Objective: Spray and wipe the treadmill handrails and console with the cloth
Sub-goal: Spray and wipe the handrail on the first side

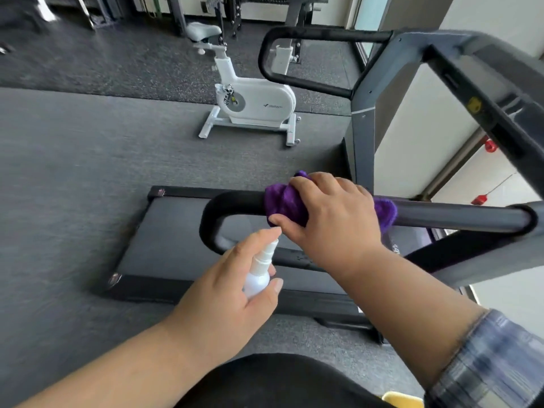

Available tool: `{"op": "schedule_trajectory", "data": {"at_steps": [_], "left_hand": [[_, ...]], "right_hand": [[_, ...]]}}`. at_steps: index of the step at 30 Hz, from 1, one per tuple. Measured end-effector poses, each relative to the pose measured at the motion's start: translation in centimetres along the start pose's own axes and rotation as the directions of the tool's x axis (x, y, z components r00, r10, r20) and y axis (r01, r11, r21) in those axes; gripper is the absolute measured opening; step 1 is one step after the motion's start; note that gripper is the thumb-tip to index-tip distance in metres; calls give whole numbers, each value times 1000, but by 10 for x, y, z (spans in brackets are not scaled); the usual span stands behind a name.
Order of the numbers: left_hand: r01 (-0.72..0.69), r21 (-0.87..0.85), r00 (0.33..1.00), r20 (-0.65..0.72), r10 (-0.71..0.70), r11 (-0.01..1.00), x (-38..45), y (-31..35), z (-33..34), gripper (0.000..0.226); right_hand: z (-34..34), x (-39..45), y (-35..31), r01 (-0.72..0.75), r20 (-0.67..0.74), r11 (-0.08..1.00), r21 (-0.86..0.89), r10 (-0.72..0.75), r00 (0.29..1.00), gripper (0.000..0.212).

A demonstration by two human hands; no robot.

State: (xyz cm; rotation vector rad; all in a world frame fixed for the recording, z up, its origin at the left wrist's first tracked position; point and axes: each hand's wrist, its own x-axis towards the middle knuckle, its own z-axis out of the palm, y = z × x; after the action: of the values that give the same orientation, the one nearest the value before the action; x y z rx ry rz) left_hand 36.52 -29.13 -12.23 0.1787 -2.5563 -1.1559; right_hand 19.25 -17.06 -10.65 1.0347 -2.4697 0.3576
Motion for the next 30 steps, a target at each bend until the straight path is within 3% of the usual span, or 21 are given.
{"op": "schedule_trajectory", "data": {"at_steps": [6,10,15,19,20,22,23,24,27,30], "left_hand": [[-27,-26,999,-32,26,999,-4,-27,-26,63],[-46,-58,998,-54,43,997,-5,-44,-46,55],[-85,-72,994,-73,80,994,-5,-61,-73,53],[-107,-75,991,-86,100,991,-7,-73,-94,54],[-113,-70,990,-88,106,991,-8,-76,-99,54],[-125,-60,989,-88,119,990,-9,-82,-107,54],[-133,-59,988,-87,128,989,-9,-85,-111,56],[-142,-61,987,-87,136,988,-8,-87,-113,58],[-174,-73,981,-98,167,982,0,-88,-118,61],[-224,-87,967,-141,210,971,16,-80,-119,61]], "right_hand": [[18,25,-63,124,151,991,-44,-116,982,72],[28,38,-100,234,243,968,-88,-207,948,59],[50,51,-150,439,415,893,-97,-364,834,32],[69,45,-174,490,510,869,-75,-389,767,14],[70,42,-180,491,536,868,-73,-381,753,23],[69,34,-186,472,488,881,-26,-401,776,65],[69,27,-186,451,492,892,39,-410,768,67],[73,20,-188,449,497,889,94,-432,752,55],[84,5,-184,399,310,894,205,-446,840,11],[68,-7,-162,250,68,906,341,-289,955,27]]}}
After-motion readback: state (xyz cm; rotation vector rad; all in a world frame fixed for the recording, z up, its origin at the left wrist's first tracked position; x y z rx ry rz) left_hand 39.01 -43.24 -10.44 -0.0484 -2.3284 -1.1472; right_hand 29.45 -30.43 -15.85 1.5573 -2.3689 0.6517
